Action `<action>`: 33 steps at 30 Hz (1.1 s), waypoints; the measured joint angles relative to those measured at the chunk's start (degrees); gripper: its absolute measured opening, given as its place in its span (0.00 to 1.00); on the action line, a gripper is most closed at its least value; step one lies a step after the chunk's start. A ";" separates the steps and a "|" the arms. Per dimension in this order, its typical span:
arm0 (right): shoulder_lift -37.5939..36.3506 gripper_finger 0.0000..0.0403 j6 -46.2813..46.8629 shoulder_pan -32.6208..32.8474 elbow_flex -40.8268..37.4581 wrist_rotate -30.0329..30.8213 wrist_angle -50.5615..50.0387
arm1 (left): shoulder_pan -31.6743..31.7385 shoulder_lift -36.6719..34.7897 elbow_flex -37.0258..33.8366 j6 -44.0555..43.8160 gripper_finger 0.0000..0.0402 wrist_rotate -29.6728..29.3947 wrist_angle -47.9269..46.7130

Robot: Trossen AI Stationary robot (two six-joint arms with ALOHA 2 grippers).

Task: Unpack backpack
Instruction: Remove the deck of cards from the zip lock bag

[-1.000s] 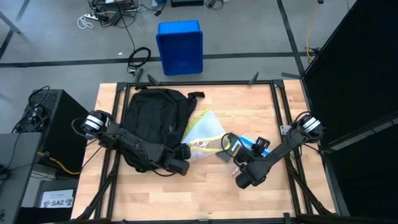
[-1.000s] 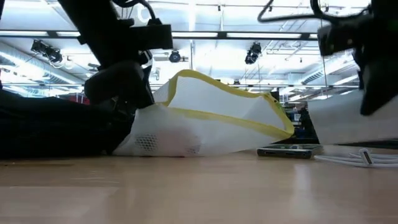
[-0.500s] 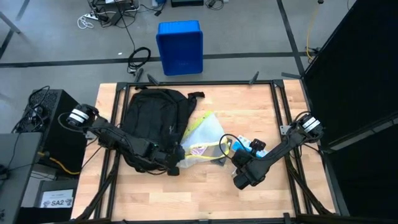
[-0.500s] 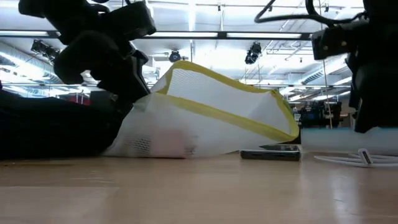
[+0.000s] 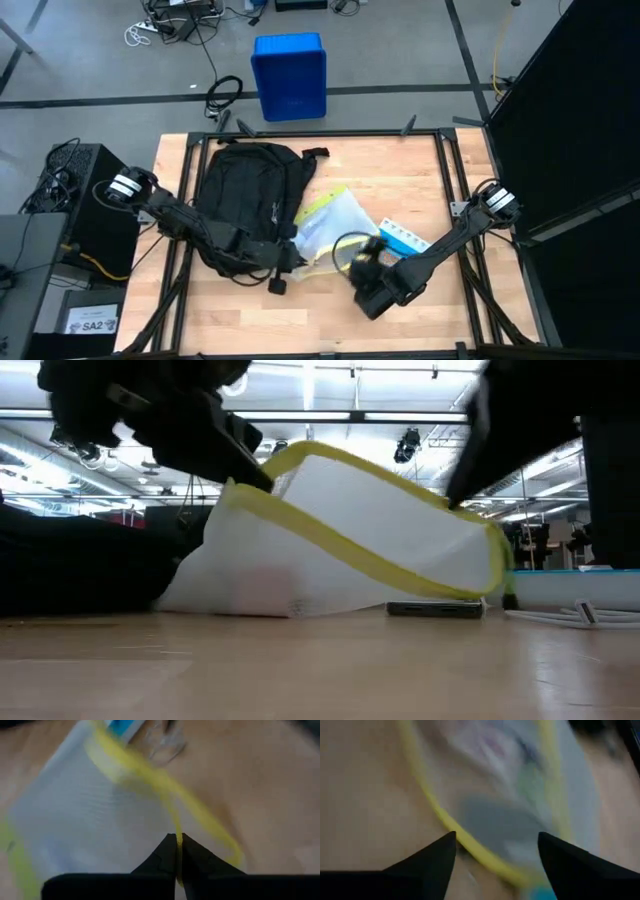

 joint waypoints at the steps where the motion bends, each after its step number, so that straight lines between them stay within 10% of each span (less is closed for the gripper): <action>1: 0.00 0.57 -4.72 -0.19 -0.43 -0.17 5.63 | 0.21 0.00 -0.99 0.61 0.00 1.35 2.11; 6: 0.00 0.43 -19.49 -2.47 -3.56 -3.87 26.86 | 1.40 0.02 -3.87 -0.83 0.00 2.72 5.67; 18: 0.04 0.20 -20.05 -15.29 -13.31 -17.08 35.86 | 2.17 0.07 -4.51 -2.02 0.00 2.44 9.83; 33: 0.04 0.56 -18.91 -23.70 -15.16 -15.31 38.78 | 2.21 0.07 -4.49 -2.05 0.00 2.08 9.83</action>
